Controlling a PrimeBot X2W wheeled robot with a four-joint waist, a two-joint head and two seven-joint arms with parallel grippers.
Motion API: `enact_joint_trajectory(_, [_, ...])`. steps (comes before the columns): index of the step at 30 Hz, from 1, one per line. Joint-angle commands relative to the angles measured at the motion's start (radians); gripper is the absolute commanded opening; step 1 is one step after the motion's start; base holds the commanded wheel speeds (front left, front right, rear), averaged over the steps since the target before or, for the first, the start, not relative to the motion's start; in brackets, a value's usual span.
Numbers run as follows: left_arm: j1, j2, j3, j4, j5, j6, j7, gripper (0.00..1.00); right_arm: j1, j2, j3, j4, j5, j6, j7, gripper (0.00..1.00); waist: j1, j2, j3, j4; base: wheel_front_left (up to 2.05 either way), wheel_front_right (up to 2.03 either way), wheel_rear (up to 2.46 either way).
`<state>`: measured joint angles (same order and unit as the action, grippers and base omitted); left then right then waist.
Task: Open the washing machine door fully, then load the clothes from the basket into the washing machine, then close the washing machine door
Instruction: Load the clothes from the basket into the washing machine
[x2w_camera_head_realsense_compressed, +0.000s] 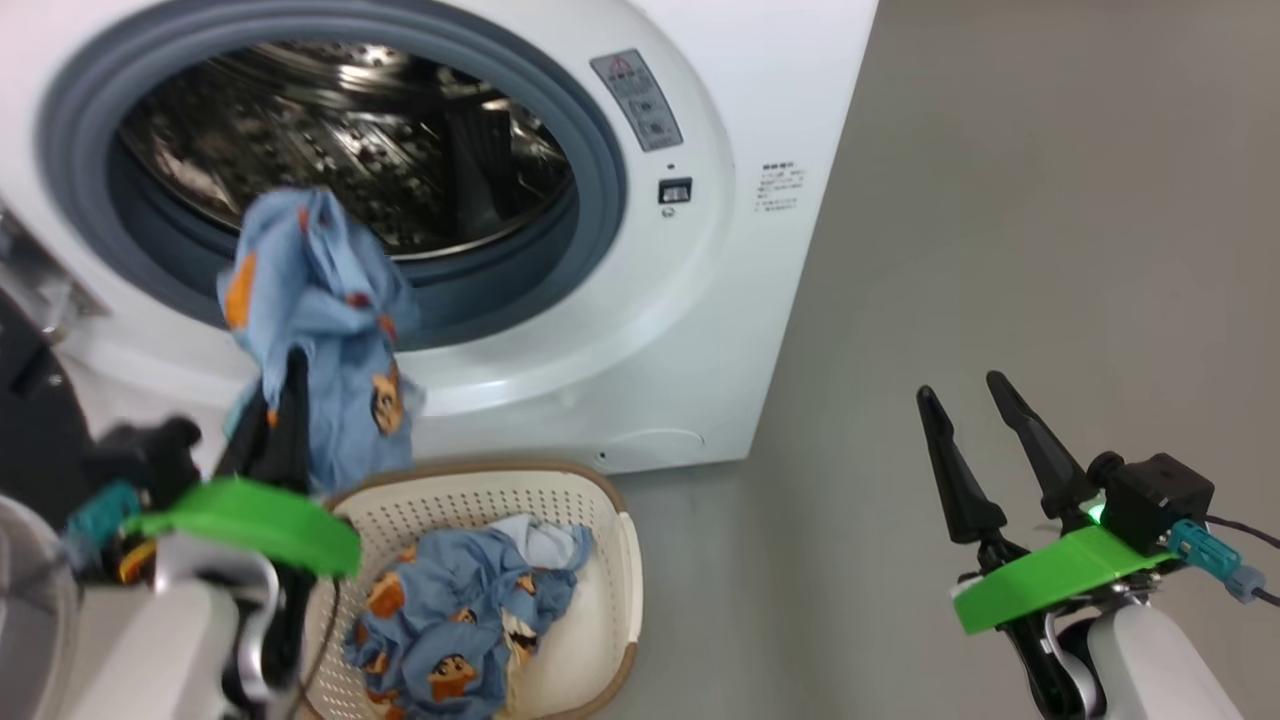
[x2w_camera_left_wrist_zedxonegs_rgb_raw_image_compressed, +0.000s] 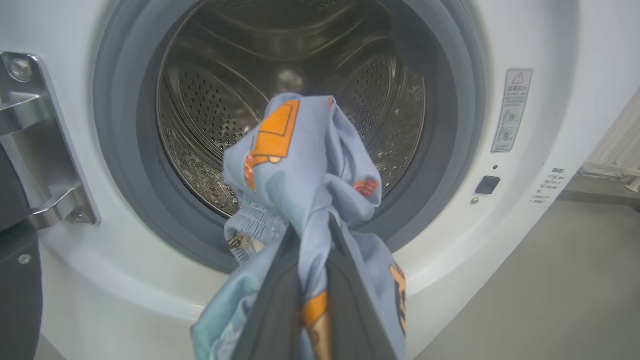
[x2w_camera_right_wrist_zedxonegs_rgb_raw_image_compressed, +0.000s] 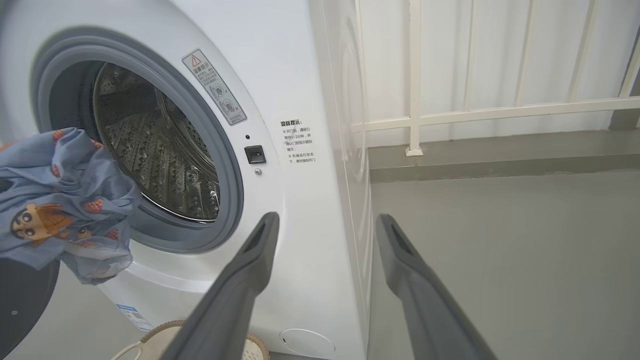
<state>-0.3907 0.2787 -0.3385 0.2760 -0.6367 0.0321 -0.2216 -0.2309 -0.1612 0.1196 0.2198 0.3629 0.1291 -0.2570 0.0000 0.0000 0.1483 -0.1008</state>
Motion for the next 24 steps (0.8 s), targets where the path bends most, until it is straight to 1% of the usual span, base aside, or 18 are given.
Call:
enact_joint_trajectory(1, [-0.072,0.026,0.037,0.007,0.010,-0.008,0.000,0.00,-0.035,0.004,0.024,-0.032,-0.008,0.002,-0.005,1.00,0.0000,0.0000,0.041,-0.028,0.00,0.00,0.00])
enact_joint_trajectory(9, [-0.318,0.033,0.037,0.200,0.031,-0.054,-0.006,0.00,-0.077,0.040,0.011,-0.061,-0.020,0.002,-0.005,1.00,0.0000,0.0000,0.179,-0.085,0.00,0.00,0.00])
enact_joint_trajectory(15, [-0.493,0.052,0.044,0.321,0.059,-0.071,-0.017,0.00,-0.111,0.065,0.004,-0.084,-0.029,0.002,-0.005,1.00,0.0000,0.0000,0.279,-0.130,0.00,0.00,0.00])
enact_joint_trajectory(16, [-0.493,0.052,0.044,0.321,0.059,-0.071,-0.017,0.00,-0.111,0.065,0.004,-0.084,-0.029,0.002,-0.005,1.00,0.0000,0.0000,0.279,-0.130,0.00,0.00,0.00])
enact_joint_trajectory(18, [-0.550,0.058,0.047,0.365,0.067,-0.077,-0.021,0.00,-0.123,0.073,0.005,-0.090,-0.031,0.002,-0.005,1.00,0.0000,0.0000,0.312,-0.145,0.00,0.00,0.00])
enact_joint_trajectory(24, [-0.704,0.071,0.052,0.488,0.085,-0.106,-0.033,0.00,-0.154,0.092,0.004,-0.106,-0.034,0.002,-0.005,1.00,0.0000,0.0000,0.404,-0.188,0.00,0.00,0.00])
